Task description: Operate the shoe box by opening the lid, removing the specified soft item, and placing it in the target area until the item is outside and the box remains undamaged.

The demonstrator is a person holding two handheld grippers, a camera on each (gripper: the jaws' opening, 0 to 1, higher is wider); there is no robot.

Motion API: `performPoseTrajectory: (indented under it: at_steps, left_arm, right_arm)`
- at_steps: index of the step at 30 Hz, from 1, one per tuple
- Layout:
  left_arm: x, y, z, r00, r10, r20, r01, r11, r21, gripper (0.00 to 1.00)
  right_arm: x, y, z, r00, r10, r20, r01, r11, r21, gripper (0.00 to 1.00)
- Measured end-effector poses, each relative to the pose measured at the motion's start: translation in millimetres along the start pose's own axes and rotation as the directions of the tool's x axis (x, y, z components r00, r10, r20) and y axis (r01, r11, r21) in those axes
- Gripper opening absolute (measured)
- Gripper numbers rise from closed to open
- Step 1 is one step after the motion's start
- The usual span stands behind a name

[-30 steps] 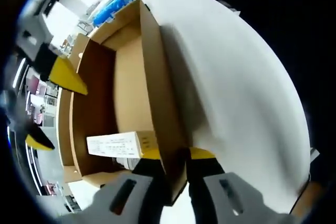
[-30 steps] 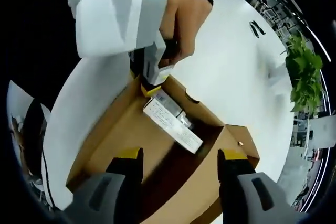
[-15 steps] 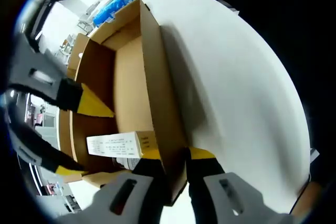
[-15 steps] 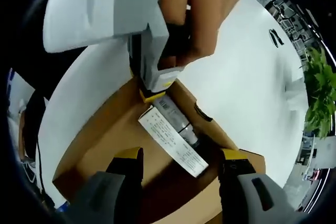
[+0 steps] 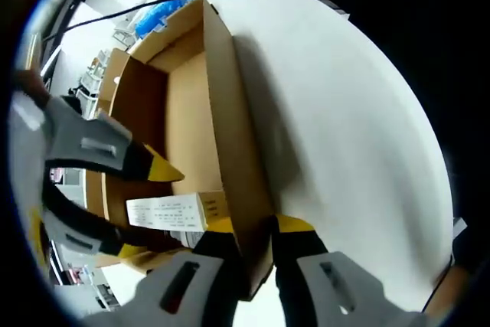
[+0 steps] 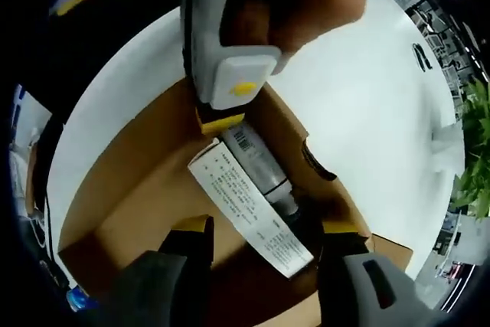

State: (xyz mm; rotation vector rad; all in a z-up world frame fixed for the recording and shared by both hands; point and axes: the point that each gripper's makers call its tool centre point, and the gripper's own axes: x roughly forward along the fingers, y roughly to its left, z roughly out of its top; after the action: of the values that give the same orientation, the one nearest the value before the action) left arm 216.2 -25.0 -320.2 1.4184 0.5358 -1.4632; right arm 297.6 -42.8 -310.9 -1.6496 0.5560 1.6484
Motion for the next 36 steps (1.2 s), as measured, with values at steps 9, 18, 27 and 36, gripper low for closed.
performPoseTrajectory:
  at_steps: [9, 18, 27, 36]
  left_arm:
    - [0, -0.1, -0.4, 1.0, 0.003, -0.008, -0.003, 1.0, -0.002, 0.12]
    - [0, 0.0, -0.5, 1.0, 0.004, -0.009, -0.004, 1.0, -0.002, 0.12]
    - [0, 0.8, -1.2, 1.0, 0.003, -0.007, -0.003, 1.0, -0.002, 0.12]
    - [0, 1.0, -1.4, 1.0, 0.003, -0.007, -0.003, 1.0, -0.002, 0.12]
  right_arm:
    - [2, 11, 5.7, 1.0, 0.011, -0.005, -0.011, 1.0, -0.011, 0.51]
    - [3, 21, -8.2, 1.0, 0.021, -0.015, -0.021, 1.0, 0.015, 0.46]
    - [5, 32, -17.6, 0.999, 0.047, -0.019, -0.046, 0.997, 0.06, 0.4]
    - [5, 46, -20.1, 0.998, 0.07, -0.008, -0.068, 0.986, 0.155, 0.3]
